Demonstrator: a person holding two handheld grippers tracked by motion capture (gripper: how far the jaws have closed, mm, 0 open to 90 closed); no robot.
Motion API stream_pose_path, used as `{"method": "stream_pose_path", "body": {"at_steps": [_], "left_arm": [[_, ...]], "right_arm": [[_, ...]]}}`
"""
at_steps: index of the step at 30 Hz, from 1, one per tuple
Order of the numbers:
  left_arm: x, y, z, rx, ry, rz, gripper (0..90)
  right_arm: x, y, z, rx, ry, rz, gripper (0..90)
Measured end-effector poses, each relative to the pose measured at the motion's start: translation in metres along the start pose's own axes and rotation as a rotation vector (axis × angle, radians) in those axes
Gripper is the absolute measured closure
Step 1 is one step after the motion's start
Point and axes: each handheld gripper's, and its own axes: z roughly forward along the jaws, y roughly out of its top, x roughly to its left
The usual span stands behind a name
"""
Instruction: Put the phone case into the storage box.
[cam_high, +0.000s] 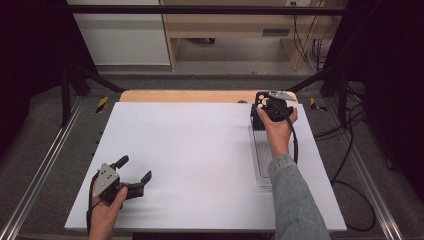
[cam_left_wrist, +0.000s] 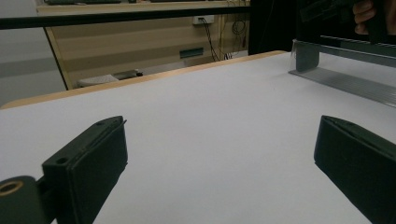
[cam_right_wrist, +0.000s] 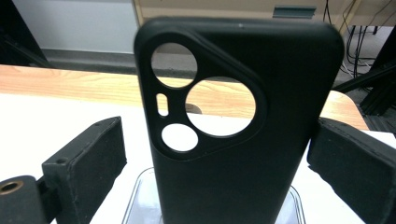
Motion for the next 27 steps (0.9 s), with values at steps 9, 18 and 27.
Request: {"method": "stream_pose_path", "body": {"at_steps": [9, 18, 27], "left_arm": [[0.000, 0.000, -0.001, -0.003, 0.002, 0.003, 2.9], [0.000, 0.001, -0.002, -0.004, 0.005, 0.002, 2.9], [0.001, 0.001, -0.003, -0.006, 0.009, -0.002, 2.9]], "right_arm": [[0.002, 0.005, -0.016, -0.006, 0.020, -0.012, 4.9], [0.001, 0.009, -0.030, -0.018, 0.044, -0.005, 5.4], [0.002, 0.009, -0.042, -0.055, 0.072, -0.007, 5.4]]}}
